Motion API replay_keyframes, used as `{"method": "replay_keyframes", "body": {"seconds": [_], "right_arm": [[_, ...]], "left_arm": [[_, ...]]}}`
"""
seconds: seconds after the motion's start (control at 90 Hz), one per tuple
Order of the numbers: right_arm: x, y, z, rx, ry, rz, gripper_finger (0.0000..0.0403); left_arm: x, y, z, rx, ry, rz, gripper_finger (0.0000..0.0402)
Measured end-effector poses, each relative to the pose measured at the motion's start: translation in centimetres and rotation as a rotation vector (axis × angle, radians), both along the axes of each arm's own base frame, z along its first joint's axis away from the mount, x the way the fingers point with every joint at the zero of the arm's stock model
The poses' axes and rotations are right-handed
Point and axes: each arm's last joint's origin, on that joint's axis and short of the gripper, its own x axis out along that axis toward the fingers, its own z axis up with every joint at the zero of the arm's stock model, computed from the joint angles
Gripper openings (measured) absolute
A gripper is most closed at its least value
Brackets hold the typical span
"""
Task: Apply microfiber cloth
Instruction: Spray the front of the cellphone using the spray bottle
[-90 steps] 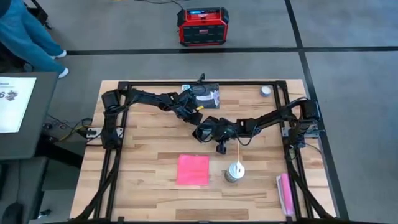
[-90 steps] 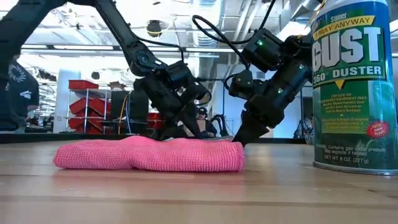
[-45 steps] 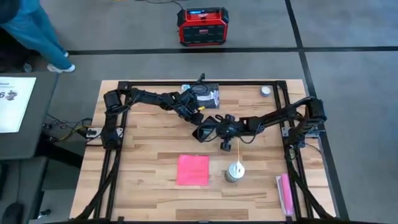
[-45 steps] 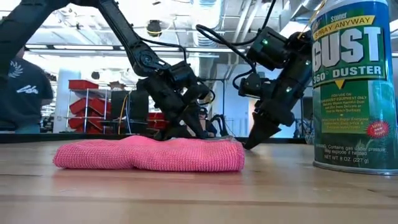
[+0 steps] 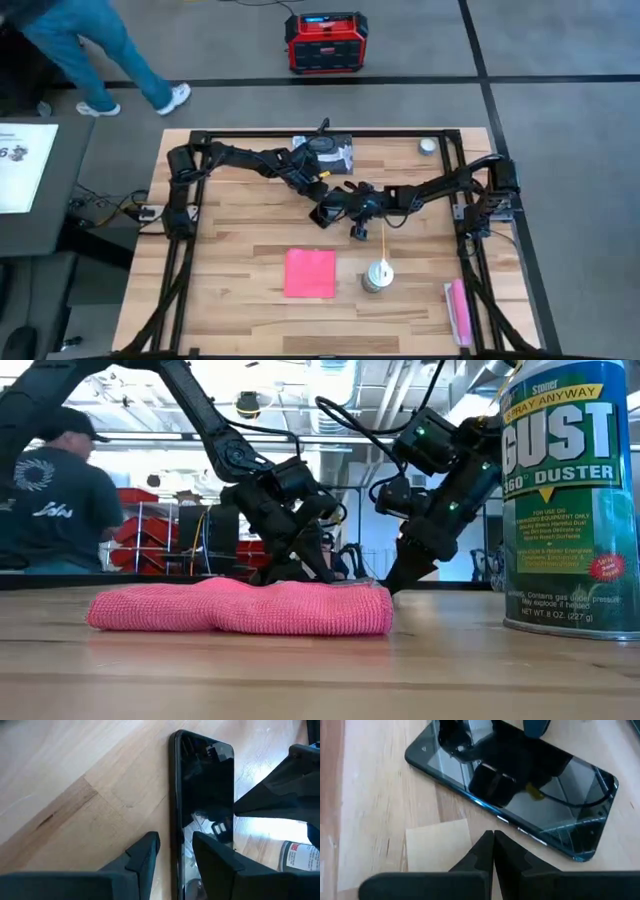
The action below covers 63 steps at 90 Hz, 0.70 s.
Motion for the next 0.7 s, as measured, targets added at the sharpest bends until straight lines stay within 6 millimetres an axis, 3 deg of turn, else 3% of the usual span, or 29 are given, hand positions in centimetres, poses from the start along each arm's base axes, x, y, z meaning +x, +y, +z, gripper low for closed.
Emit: {"method": "replay_keyframes", "body": {"seconds": [0.289,0.7], "right_arm": [[0.7,0.0,-1.9,0.05,-0.002,0.011,0.0],[1.0,-1.2,-1.7,0.07,-0.057,0.017,0.0]], "left_arm": [[0.0,0.0,0.0,-0.003,-0.002,-0.003,0.0116],[0.5,-0.6,0.1,-0.004,-0.031,-0.028,0.0116]]}}
